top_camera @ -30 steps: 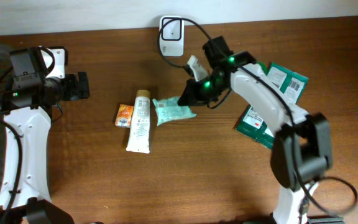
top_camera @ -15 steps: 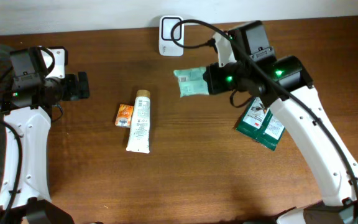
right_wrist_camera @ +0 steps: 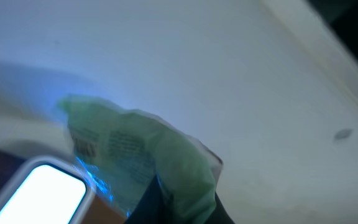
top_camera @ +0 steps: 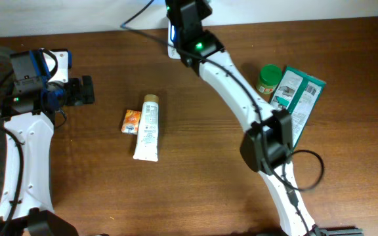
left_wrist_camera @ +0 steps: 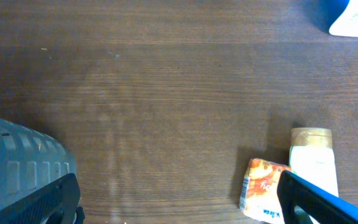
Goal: Scan the item barcode
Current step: 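Hold the light-green packet over the white scanner, then place the light-green packet on the right beside the jar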
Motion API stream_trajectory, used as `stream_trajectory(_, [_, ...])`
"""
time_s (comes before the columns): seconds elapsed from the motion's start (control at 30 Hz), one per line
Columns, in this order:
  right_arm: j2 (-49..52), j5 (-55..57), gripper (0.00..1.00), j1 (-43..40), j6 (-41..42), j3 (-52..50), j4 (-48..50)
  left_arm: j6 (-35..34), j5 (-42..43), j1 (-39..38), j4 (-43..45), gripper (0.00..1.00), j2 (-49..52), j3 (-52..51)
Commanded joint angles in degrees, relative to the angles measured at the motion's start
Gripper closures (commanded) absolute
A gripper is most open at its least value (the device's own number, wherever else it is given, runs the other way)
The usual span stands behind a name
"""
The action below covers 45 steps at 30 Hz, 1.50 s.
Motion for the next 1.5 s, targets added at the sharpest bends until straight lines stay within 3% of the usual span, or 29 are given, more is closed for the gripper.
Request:
stream_trajectory(0.0, [4.79,-0.15,0.96,0.35,-16.15,1.05,4.35,0.76,0.61,0.2,0.09,0.01,-0.15,-0.07])
stream_trajectory(0.1, [8.37,-3.08,0.96,0.31,-24.92,1.05,6.8,0.76,0.61,0.2,0.07,0.01,-0.15,-0.07])
stream_trajectory(0.77, [8.41,-1.95,0.96,-1.49,-24.65,0.66,6.49,0.76,0.61,0.31,0.09,0.01,-0.15,-0.07])
stream_trajectory(0.87, [3.3,-3.67,0.96,-1.18,-13.6,0.68,1.75,0.76,0.61,0.31,0.07,0.01,-0.15,-0.07])
stream_trajectory(1.03, [-13.22,-16.48,0.96,-1.25,14.49,0.68,-26.03,0.76,0.61,0.31,0.07,0.01,-0.15,-0.07])
stream_trajectory(1.17, [-21.2,-17.25,0.96,-1.31,36.37,0.68,-52.37,0.76,0.61,0.31,0.09,0.01,-0.17,-0.07])
stream_trajectory(1.27, [-22.18,-31.76,0.96,-4.9,45.07,0.61,-67.45,0.76,0.61,0.31,0.09,0.01,-0.15,-0.07])
stream_trajectory(1.33, [-21.62,-34.53,0.96,-8.87,47.43,0.28,-76.89,0.76,0.61,0.31,0.07,0.01,-0.15,-0.07])
stream_trajectory(1.47, [-21.57,-34.29,0.96,-15.76,50.69,-11.19,-78.97,0.76,0.61,0.31,0.09,0.01,-0.15,-0.07])
